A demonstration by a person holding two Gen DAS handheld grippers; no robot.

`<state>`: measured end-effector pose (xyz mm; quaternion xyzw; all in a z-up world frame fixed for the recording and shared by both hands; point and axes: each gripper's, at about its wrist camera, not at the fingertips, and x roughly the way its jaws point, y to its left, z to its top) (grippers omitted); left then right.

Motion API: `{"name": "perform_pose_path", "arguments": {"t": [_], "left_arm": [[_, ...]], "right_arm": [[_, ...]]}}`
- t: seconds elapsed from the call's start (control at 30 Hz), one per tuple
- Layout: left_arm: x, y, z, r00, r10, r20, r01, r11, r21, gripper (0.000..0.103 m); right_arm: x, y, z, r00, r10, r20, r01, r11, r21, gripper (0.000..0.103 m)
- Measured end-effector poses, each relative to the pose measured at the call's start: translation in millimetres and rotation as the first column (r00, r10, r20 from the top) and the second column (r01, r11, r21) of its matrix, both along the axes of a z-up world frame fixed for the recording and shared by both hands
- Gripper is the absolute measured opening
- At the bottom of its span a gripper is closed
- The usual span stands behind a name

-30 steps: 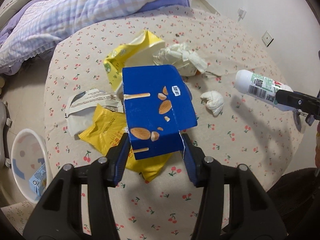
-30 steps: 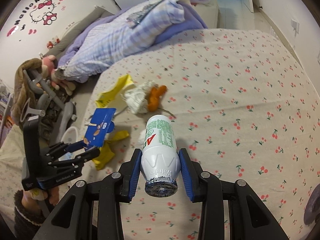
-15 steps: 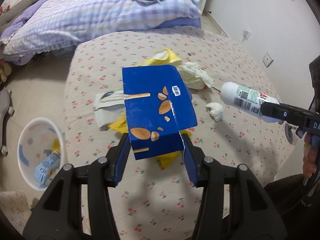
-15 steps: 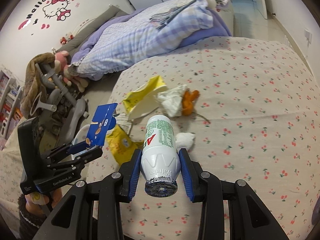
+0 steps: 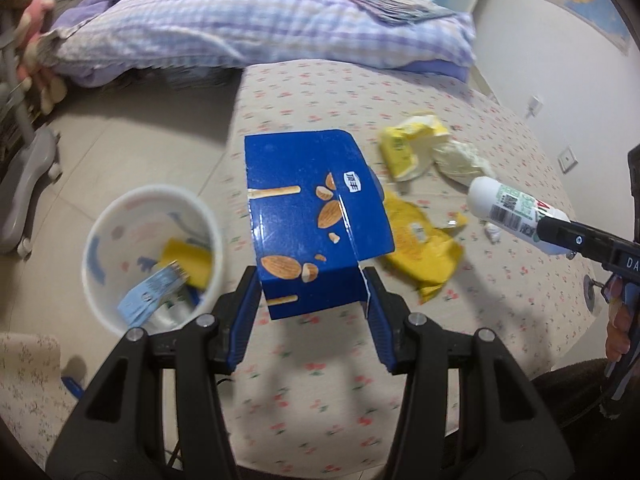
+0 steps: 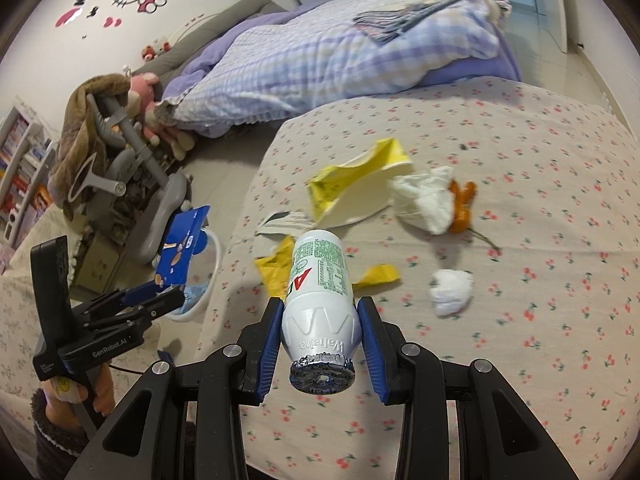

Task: Collect trash
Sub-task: 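Carry the blue box and spray bottle over the wastebasket and release both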

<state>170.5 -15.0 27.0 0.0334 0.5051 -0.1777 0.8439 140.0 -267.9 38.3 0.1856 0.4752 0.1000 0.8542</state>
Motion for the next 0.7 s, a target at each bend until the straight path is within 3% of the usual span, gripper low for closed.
{"name": "perform_pose_path", "arguments": {"t": [0.33,0.7], "left_arm": [[3.5,69.8,-11.3,0.99,0.139,-0.012,-0.139,0.99,0.004,0.052],[25.6,124.8,-40.6,0.96,0.278,-0.028,-0.278,0.961,0.001,0.053]], "right_arm": [[20.7,54.9,-0.2,0.997,0.077,-0.009,-0.077,0.997,-0.017,0.038],[50.5,116.4,-6.0,0.986,0.162,-0.026,-0.163,0.986,-0.02,0.038]]}}
